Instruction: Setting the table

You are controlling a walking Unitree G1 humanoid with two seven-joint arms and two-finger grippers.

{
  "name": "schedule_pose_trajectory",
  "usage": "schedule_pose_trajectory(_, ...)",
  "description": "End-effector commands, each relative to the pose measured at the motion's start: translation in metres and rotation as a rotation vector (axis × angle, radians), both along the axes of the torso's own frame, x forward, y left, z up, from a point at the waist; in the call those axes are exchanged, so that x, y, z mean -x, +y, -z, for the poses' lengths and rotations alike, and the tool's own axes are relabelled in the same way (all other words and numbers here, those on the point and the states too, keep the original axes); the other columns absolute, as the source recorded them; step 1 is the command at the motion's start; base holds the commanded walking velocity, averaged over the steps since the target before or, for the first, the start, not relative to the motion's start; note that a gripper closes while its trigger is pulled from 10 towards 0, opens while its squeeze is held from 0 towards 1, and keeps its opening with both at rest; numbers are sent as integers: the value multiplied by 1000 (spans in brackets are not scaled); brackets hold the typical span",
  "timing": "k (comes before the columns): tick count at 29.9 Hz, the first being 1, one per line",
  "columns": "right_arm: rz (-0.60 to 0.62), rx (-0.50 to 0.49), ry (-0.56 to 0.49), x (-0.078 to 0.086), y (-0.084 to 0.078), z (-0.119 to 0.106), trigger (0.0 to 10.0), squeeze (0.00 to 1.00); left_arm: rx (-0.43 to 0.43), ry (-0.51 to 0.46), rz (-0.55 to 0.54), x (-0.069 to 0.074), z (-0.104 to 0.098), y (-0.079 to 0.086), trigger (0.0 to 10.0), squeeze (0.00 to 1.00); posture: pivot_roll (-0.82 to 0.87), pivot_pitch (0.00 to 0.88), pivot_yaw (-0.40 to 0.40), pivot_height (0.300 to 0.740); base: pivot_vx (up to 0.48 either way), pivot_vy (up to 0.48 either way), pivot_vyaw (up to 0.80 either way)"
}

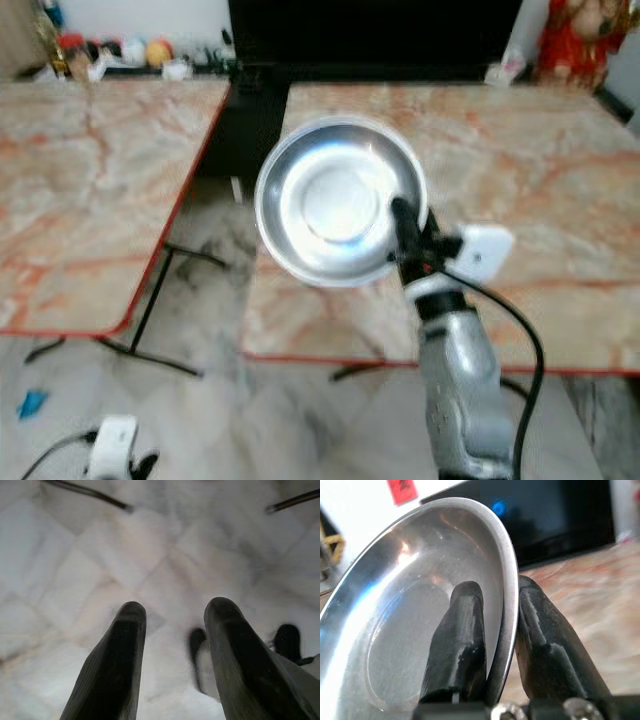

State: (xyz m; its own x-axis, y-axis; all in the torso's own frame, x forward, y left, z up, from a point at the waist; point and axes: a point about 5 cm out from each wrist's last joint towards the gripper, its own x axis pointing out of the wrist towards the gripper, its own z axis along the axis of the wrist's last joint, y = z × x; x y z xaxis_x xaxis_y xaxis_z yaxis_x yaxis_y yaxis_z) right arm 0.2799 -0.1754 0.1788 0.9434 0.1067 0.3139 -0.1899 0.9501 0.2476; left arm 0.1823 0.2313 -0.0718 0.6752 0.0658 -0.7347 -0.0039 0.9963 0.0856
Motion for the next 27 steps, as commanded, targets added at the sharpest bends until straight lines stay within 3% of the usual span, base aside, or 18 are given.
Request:
schedule_pose_trajectory(1, -25, -4, -22, 0, 8, -5, 10000, 0, -14, 13, -2, 3, 0, 6, 10000, 0, -53, 73, 17, 740, 0, -386, 0)
schedule_pose_trajectory(18, -19, -3, -22, -1, 6, -5, 10000, 0, -9, 12, -1, 2, 0, 4, 10000, 0, -52, 76, 16, 740, 0, -384, 0)
schedule_pose_trajectory(27, 0, -13, -31, -2, 3, -6, 10000, 0, 10, 15, -9, 3, 1, 2, 10000, 0, -50, 73, 15, 740, 0, 0, 0)
